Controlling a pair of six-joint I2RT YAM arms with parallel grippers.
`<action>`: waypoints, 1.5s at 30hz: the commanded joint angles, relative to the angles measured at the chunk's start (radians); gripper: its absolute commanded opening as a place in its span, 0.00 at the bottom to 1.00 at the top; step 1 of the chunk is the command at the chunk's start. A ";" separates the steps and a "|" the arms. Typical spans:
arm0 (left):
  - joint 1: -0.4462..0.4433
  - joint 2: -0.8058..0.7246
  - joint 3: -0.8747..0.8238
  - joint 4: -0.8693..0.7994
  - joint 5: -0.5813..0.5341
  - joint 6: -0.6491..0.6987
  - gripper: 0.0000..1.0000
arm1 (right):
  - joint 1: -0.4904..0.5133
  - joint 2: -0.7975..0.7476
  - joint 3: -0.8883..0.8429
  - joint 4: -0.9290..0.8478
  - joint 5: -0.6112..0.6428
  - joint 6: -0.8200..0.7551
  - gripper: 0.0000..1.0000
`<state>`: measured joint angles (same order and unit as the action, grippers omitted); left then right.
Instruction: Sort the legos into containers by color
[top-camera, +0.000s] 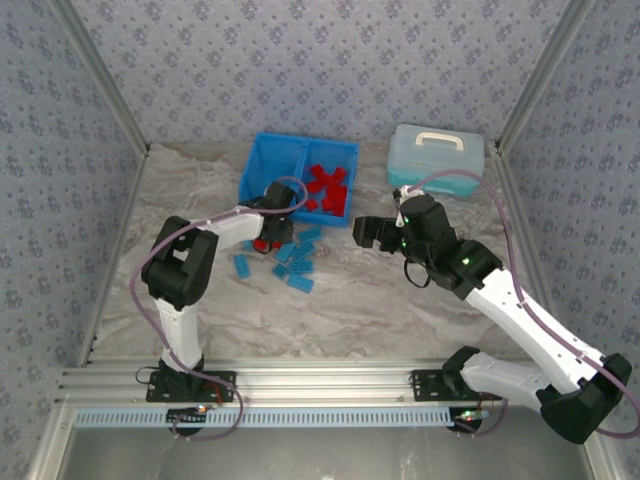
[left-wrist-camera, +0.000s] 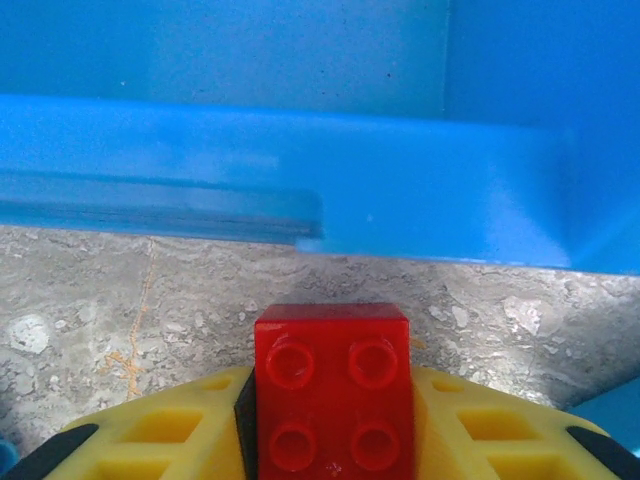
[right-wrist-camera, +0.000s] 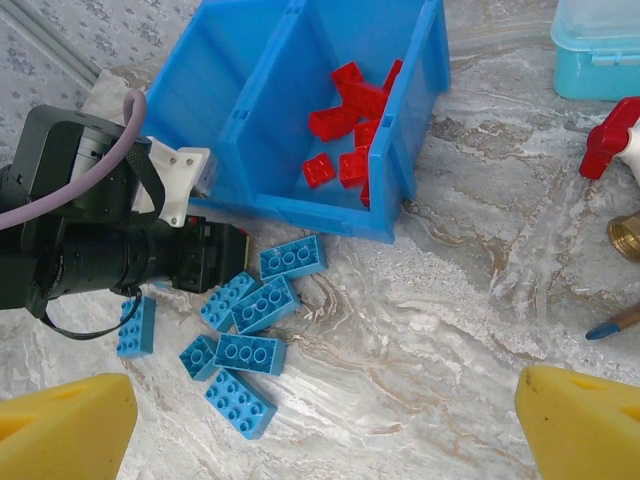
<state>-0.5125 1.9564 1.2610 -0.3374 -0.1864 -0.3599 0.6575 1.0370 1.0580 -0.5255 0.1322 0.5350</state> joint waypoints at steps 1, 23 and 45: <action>-0.005 -0.006 -0.007 -0.009 -0.026 -0.014 0.37 | 0.009 -0.003 0.036 -0.012 0.006 0.019 1.00; -0.072 -0.519 -0.076 0.161 0.005 -0.098 0.26 | 0.026 -0.008 0.035 0.011 0.048 0.017 1.00; -0.154 0.298 0.821 -0.122 -0.295 0.169 0.25 | 0.024 -0.077 0.002 -0.036 0.081 0.020 1.00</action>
<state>-0.6601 2.2047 1.9785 -0.3347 -0.3943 -0.2428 0.6796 0.9718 1.0698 -0.5449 0.1947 0.5426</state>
